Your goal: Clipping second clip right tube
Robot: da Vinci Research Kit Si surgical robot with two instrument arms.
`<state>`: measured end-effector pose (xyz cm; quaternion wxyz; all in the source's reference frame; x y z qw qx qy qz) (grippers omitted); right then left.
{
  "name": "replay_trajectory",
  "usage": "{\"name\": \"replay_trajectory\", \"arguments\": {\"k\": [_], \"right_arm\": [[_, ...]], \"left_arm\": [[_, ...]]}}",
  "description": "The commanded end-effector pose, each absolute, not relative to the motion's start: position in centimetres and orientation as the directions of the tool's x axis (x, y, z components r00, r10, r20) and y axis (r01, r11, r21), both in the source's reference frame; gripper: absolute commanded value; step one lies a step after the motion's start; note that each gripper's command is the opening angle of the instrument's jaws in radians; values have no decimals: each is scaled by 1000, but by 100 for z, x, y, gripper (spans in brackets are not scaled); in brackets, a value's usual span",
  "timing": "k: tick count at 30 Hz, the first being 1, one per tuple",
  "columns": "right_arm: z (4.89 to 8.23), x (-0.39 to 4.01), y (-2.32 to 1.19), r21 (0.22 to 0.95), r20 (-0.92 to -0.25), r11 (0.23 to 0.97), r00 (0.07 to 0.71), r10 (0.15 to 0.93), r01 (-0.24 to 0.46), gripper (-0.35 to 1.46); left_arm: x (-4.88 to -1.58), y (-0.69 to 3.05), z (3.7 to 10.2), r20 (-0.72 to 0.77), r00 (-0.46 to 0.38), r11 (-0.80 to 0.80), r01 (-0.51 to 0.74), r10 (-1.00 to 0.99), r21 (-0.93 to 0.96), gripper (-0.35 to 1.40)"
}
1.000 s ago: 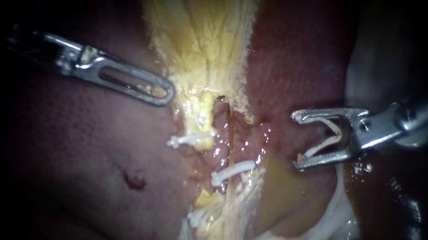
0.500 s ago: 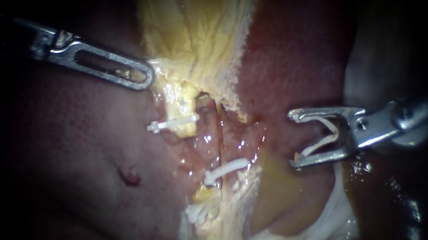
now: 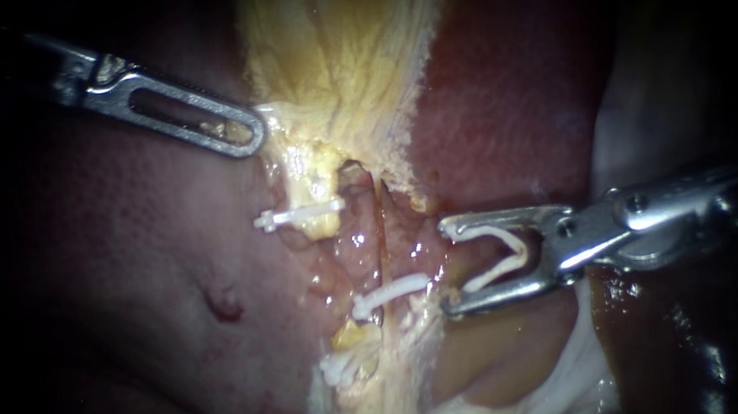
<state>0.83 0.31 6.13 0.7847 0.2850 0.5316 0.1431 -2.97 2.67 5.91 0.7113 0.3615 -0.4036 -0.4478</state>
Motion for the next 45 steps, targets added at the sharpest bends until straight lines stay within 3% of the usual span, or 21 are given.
{"name": "replay_trajectory", "arguments": {"k": [1,23,45], "right_arm": [[616,86,31,608,-747,790,394,535,80,50],[700,105,29,700,-657,714,403,638,11,49],[724,147,9,751,-633,652,395,666,105,49]], "left_arm": [[-297,267,592,251,273,338,345,-929,876,-35],[-297,266,593,251,273,338,346,-929,875,-35],[-299,265,594,252,273,339,347,-929,875,-35]]}}
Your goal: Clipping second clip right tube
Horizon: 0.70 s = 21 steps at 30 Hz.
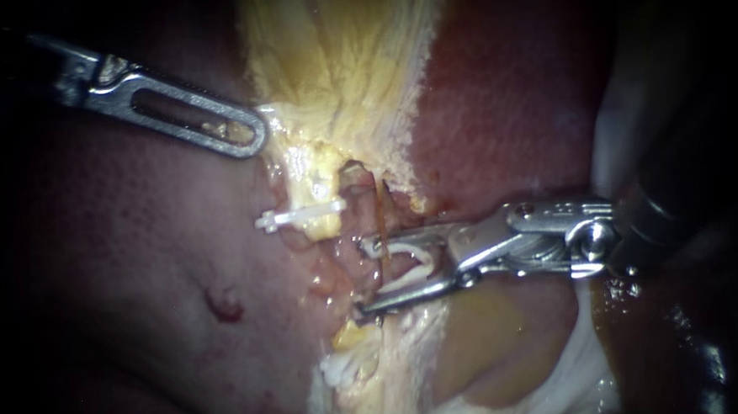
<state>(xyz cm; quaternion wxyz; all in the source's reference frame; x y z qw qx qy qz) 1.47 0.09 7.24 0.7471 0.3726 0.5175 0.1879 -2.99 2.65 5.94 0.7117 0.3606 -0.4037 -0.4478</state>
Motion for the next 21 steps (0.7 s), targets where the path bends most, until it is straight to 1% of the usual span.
{"name": "replay_trajectory", "arguments": {"k": [1,5,13,17,21], "right_arm": [[725,149,8,754,-631,647,395,668,110,49],[725,154,7,766,-625,627,394,674,143,49],[722,154,5,782,-611,606,377,696,149,49],[715,152,3,794,-601,584,357,715,168,49],[704,153,-2,804,-593,559,344,728,202,49]], "left_arm": [[-299,265,594,252,272,339,347,-929,875,-35],[-300,265,594,252,272,339,347,-929,875,-35],[-300,265,594,252,272,339,347,-929,875,-35],[-299,265,594,252,273,339,347,-929,875,-35],[-299,266,594,252,273,339,346,-929,875,-35]]}}
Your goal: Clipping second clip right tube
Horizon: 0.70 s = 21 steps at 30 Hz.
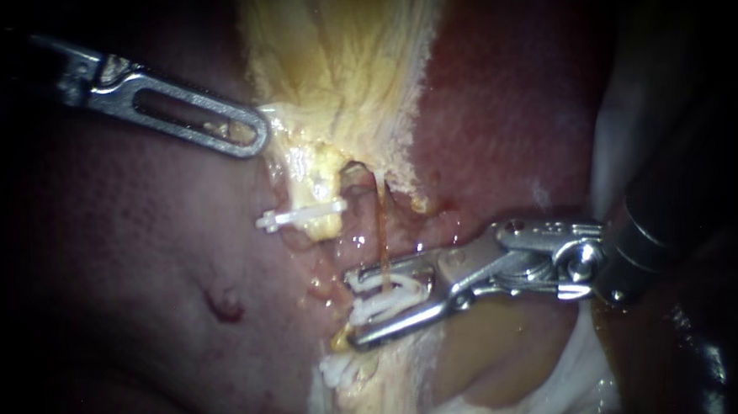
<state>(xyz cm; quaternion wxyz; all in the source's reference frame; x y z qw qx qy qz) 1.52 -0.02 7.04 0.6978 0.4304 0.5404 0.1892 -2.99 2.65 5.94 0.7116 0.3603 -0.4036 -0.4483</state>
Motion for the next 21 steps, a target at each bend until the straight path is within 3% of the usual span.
{"name": "replay_trajectory", "arguments": {"k": [1,10,21], "right_arm": [[701,153,-4,806,-591,553,341,731,211,49],[672,159,-12,819,-569,492,307,762,297,48],[673,159,-5,827,-557,484,298,775,287,46]], "left_arm": [[-299,265,594,252,273,339,346,-929,875,-35],[-299,266,594,252,273,339,346,-929,875,-35],[-299,266,595,252,273,339,346,-929,875,-35]]}}
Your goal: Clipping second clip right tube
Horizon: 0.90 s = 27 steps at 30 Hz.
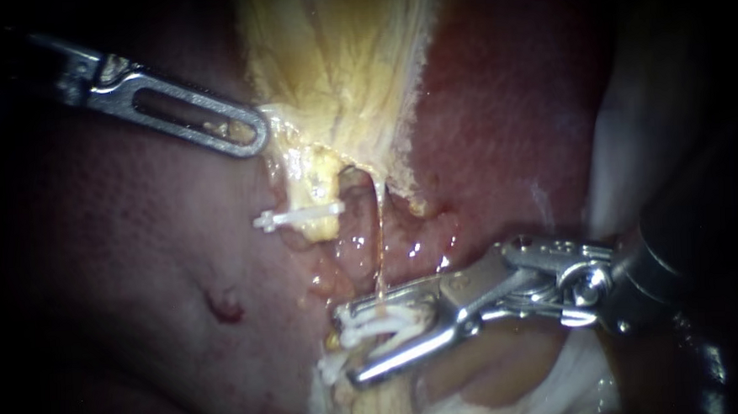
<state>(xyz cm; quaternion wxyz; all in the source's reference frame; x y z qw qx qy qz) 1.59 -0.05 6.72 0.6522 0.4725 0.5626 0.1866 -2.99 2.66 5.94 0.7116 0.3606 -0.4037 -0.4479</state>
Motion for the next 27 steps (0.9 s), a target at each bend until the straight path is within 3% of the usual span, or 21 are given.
{"name": "replay_trajectory", "arguments": {"k": [1,19,27], "right_arm": [[675,158,-4,827,-557,484,298,775,287,44],[689,150,6,836,-534,461,253,807,296,24],[689,145,5,836,-535,462,253,806,296,-15]], "left_arm": [[-299,266,595,251,273,339,346,-929,875,-35],[-299,267,596,251,273,339,347,-929,875,-35],[-299,267,596,251,273,339,347,-929,875,-35]]}}
